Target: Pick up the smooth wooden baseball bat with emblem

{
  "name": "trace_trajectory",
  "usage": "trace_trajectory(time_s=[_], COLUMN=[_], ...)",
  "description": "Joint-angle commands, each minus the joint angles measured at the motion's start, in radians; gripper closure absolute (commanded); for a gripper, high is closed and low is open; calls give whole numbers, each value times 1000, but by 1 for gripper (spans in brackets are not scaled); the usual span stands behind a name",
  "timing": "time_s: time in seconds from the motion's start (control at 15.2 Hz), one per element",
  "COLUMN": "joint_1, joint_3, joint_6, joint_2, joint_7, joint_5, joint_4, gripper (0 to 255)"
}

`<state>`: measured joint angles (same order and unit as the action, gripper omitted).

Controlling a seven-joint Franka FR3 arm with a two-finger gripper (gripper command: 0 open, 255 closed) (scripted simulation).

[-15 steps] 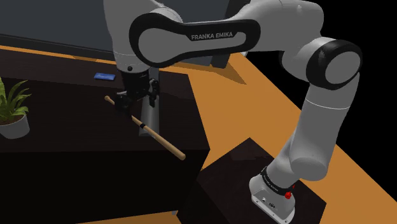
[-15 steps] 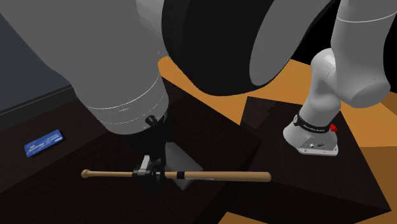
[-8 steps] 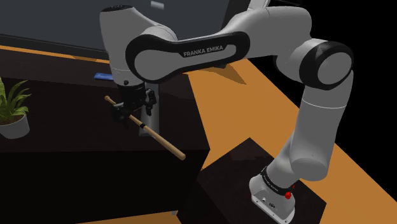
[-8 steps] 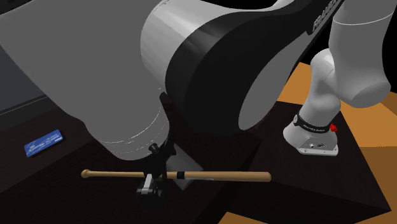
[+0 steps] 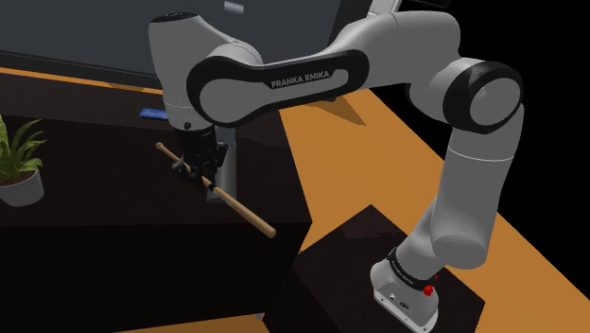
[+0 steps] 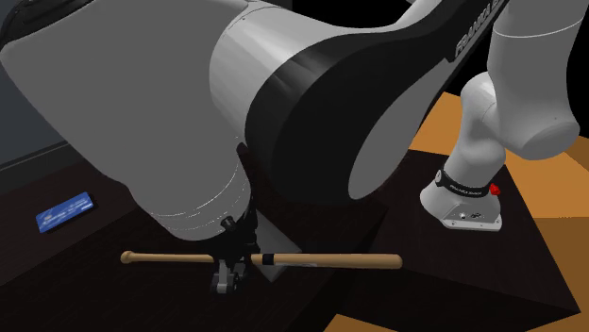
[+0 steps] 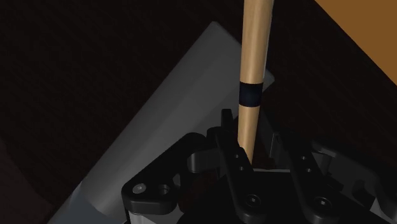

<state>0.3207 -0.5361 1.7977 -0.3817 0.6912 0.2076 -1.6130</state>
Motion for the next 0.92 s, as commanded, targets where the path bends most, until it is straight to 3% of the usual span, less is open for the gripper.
trace_trajectory(time_s=[0.0, 0.2, 0.86], joint_1=[0, 0, 5], joint_3=[0, 0, -8], joint_6=[0, 2, -122], joint_2=[-1, -1, 22], joint_7=[0, 1, -12], joint_5=[0, -1, -16], joint_4=[0, -3, 103], gripper=[255, 255, 255])
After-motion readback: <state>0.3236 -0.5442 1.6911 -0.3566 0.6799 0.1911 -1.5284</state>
